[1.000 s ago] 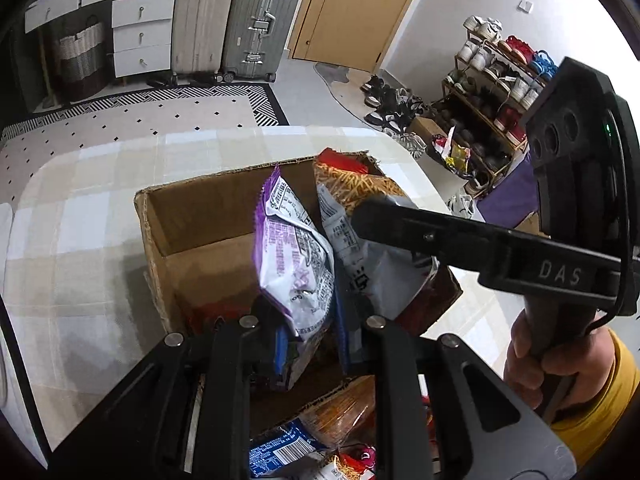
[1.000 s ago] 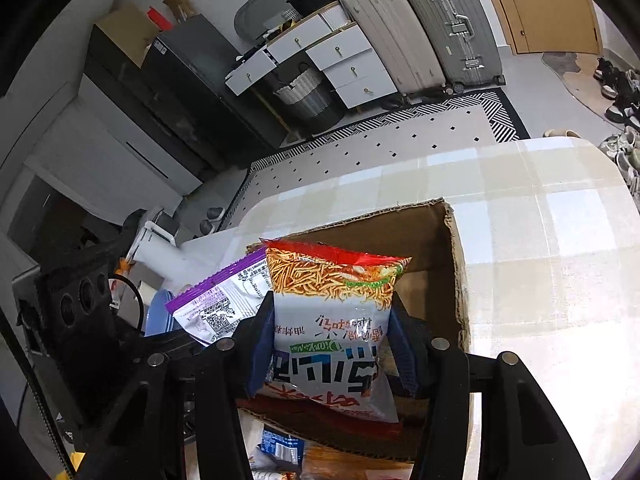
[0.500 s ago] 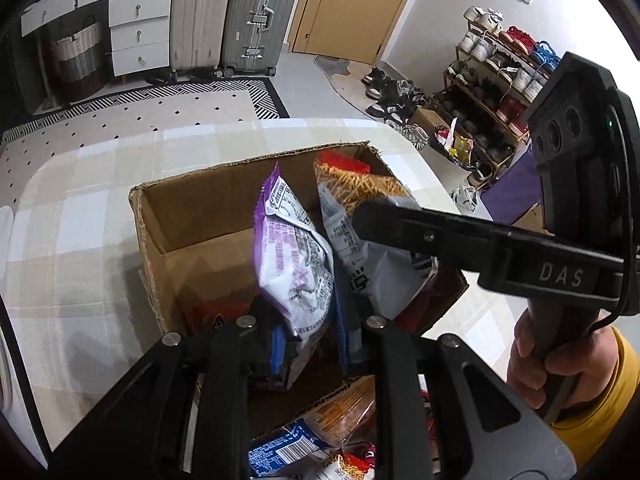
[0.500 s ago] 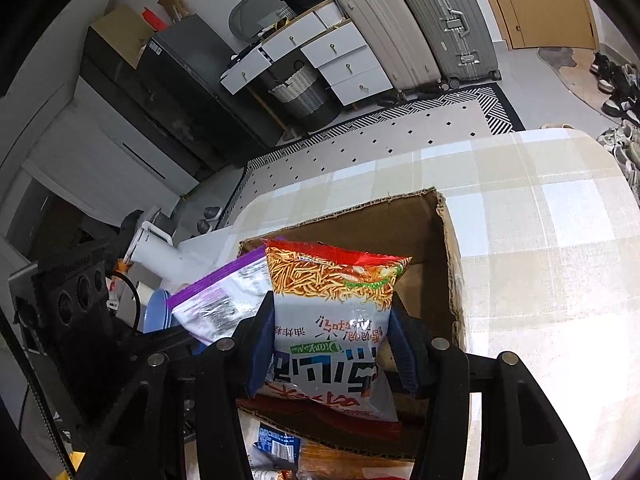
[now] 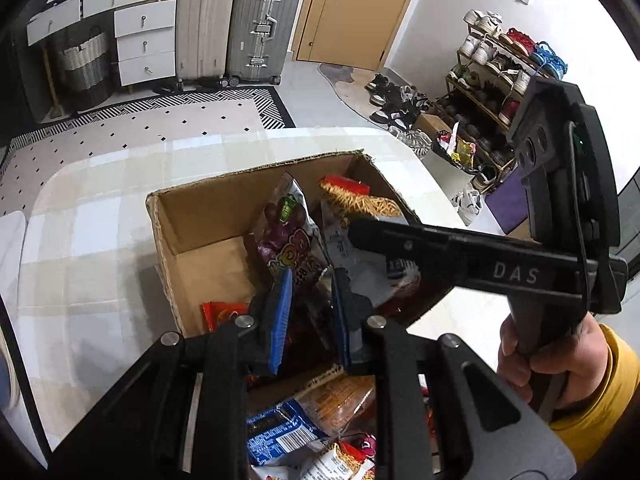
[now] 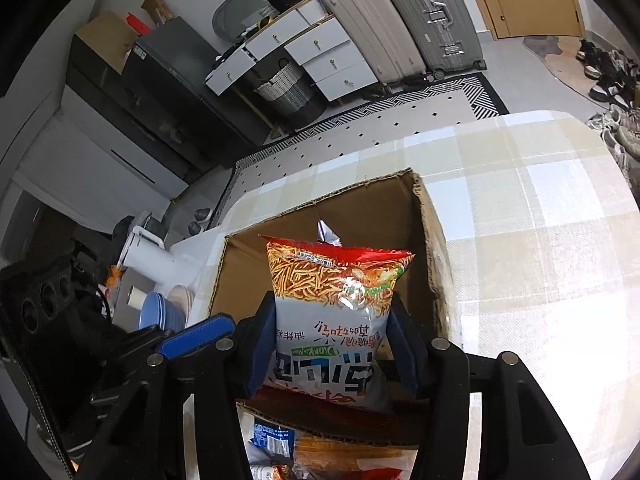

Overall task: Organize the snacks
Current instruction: 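Open both grippers to drop the bags into the box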

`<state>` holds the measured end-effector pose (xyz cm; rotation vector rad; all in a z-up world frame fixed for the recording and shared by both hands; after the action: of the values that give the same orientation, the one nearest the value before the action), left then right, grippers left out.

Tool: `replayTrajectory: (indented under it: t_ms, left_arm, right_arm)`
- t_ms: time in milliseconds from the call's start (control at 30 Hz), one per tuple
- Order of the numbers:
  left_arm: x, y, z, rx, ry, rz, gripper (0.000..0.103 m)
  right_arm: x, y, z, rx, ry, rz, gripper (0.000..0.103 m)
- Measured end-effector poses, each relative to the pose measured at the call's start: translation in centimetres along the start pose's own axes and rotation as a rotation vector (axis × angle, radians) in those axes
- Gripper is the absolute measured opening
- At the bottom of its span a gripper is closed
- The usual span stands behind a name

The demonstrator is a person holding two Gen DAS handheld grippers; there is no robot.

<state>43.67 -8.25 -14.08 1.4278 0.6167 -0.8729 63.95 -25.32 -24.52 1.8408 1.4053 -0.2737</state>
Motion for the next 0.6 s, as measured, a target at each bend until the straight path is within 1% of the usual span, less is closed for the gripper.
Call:
replayTrajectory:
  t_ms: [100,133,167,200,333,433,600]
  left_arm:
    - [-0.4,-0.1,0.2,0.000,-0.001,0.002,0.016]
    - [-0.6,-0.2,0.3,0.001,-0.001,0.002,0.016]
    - [-0.7,-0.3,0.3,0.002,-0.001,0.003,0.016]
    - [-1.0,-0.4,0.4,0.003,-0.002,0.005,0.016]
    - [-2.2,-0.6,0.5,-0.003,-0.003,0.020,0.016]
    - [-3.4,-0.8,0.7,0.000,-0.002,0.030,0.016]
    - [-6.4,-1.7,1.0,0.000,-0.008,0.054,0.017]
  right_arm:
    - [-0.5,0.0,-0.2,0.001,-0.004,0.013,0.056]
    - [-0.7,0.1,-0.3,-0.005,-0.005,0.017,0.058]
    - [-1.0,0.2,-0.6,-0.015,-0.011,0.022,0.064]
    - [-1.2,0.3,-0.7,-0.022,-0.012,0.027,0.066]
    - [-2.4,0.6,-1.9,-0.078,-0.028,0.051,0.066]
    - [-3.7,0.5,-3.1,-0.109,-0.024,0.074,0.066]
    - [-6.4,-0.6,-6.2,-0.185,-0.026,0.102,0.066]
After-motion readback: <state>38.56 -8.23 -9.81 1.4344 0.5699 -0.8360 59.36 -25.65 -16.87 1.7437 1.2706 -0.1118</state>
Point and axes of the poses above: each gripper's, at about its wrist camera, not at the fingertips, and x roughly the way its jaws point, z to its right, y to its top, the point moved 10 cm from there along x, roughly the way its jaws point, and after that the axes turned 13 degrees about y, right-handed, at the moved point
